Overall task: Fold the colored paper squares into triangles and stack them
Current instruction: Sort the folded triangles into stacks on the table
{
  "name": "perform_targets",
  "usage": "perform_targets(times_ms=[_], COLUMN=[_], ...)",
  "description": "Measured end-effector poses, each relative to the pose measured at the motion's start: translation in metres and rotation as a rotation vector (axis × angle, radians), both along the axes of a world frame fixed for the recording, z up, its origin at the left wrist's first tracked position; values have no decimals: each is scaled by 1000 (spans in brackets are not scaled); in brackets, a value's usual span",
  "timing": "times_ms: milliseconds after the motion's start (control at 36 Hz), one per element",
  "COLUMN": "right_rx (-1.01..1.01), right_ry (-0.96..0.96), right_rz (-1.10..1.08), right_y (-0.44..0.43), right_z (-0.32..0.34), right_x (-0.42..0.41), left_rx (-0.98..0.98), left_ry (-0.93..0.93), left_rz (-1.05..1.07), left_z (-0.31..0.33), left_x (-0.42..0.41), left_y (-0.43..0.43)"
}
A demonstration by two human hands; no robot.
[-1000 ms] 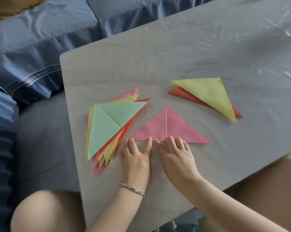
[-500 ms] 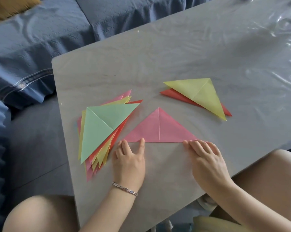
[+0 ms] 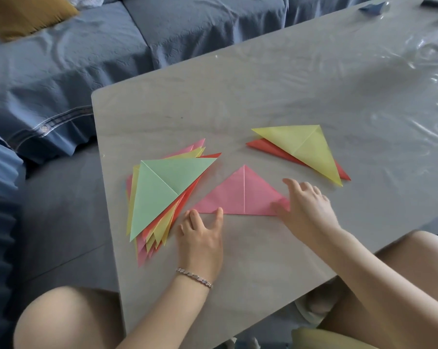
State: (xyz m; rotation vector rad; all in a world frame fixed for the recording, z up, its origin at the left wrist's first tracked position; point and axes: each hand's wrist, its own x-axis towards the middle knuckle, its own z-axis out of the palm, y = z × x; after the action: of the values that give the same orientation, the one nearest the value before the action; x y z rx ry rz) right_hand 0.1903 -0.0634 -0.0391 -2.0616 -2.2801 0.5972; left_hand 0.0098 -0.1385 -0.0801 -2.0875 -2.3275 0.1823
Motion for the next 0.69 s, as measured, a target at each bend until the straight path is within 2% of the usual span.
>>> perform_targets(times_ms=[56,167,278,417,472,556,694], right_rx=[-101,-169,-247,-251,-169,-73,-26], right_ry=[-79,-191,-55,79,170,358,868], right_rz=[-9,-25,-106,-113,-102,-129,-361], right_y=[10,24,31,18,13,7,11], right_z=[-4,-11,-12,-9,-12,-17,-21], right_x=[-15,-25,-21,-6,2,13,29], left_rx=[26,135,294,236,140,132,134], left_ry=[-42,-114,-135,-196,-232,-324,-262], left_rz=[-25,-82,-33,182,269,297,259], left_z=[2,13,26,24,20,14,16], left_x=[-2,-17,-42,-69,-74,-79,-75], left_y=[2,9,23,40,45,47,44])
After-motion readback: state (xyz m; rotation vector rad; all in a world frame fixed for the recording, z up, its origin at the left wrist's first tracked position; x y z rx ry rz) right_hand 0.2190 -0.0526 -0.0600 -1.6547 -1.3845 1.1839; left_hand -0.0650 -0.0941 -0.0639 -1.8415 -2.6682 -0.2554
